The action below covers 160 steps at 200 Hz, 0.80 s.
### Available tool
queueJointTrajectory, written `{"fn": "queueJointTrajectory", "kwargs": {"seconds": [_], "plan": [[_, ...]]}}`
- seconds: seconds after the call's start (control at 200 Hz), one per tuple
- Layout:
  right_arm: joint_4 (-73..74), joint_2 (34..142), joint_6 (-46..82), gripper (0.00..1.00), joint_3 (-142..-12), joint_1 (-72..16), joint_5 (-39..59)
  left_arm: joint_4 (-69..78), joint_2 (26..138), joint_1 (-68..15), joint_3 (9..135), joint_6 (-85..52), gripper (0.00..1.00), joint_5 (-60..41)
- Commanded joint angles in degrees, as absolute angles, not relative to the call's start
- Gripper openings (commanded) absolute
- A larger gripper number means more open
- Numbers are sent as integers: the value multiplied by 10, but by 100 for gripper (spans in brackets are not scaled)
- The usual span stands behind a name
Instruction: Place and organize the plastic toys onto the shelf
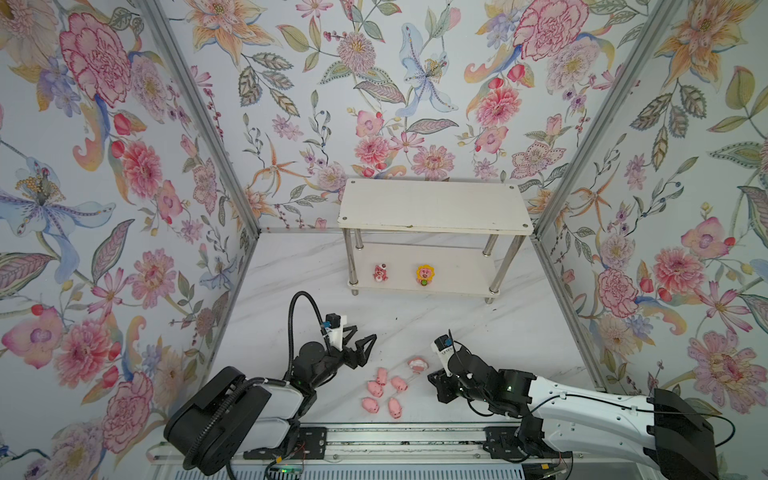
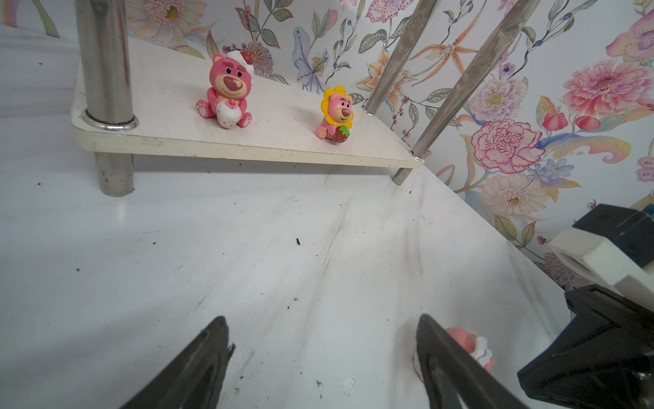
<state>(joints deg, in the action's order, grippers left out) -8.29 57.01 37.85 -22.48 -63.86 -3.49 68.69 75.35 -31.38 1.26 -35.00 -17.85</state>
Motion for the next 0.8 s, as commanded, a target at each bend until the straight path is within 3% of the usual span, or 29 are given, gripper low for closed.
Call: {"fn": "queueJointTrajectory", "kwargs": {"seconds": [0.0,0.796], "plan": [[-116,585,416,0,-229,-640,-63,712,765,-307,7,-356,84,-190],[-39,737,331,0,-318,-522,-16,712,768,-302,7,-354,83,-195]]}}
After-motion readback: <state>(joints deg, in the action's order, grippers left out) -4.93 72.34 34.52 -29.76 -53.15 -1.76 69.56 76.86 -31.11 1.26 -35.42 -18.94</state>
